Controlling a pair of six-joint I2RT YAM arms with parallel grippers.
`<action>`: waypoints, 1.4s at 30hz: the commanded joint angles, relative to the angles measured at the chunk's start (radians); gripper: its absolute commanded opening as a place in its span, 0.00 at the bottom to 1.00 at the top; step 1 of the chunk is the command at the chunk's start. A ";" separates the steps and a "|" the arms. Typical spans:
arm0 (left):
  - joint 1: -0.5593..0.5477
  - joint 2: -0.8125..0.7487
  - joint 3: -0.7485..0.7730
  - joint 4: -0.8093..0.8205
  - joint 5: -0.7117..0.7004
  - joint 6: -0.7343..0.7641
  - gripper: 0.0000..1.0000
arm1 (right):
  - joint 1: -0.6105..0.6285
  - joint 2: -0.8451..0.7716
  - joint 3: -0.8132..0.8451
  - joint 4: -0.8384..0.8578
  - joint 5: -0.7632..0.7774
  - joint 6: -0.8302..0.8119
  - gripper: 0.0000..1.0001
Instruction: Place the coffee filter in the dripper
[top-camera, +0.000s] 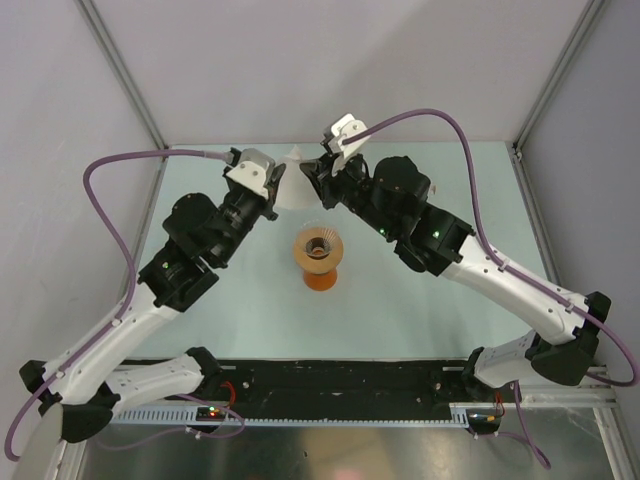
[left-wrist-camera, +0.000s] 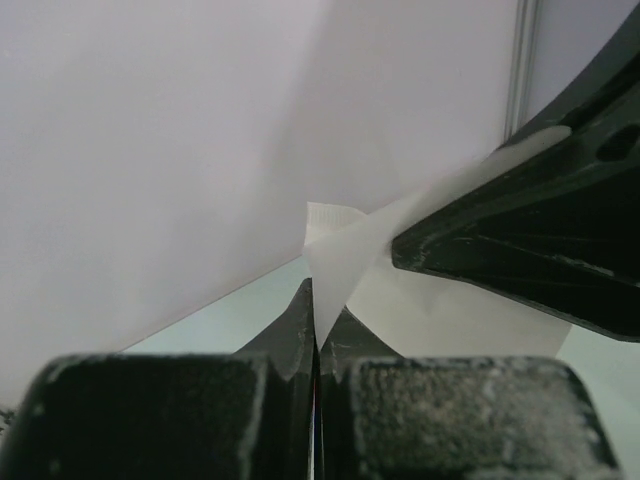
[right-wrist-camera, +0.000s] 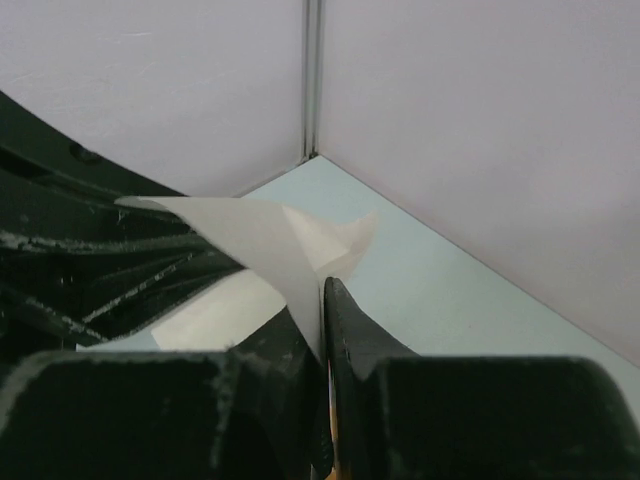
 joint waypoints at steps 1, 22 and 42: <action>-0.027 0.002 0.006 0.046 -0.015 -0.017 0.02 | 0.018 0.016 0.058 0.054 0.061 -0.046 0.09; -0.031 -0.003 0.032 0.008 -0.061 -0.071 0.00 | -0.045 -0.085 -0.035 -0.047 -0.016 -0.101 0.39; -0.037 0.019 0.050 -0.024 0.056 -0.098 0.01 | 0.001 -0.001 0.079 -0.060 0.048 -0.175 0.04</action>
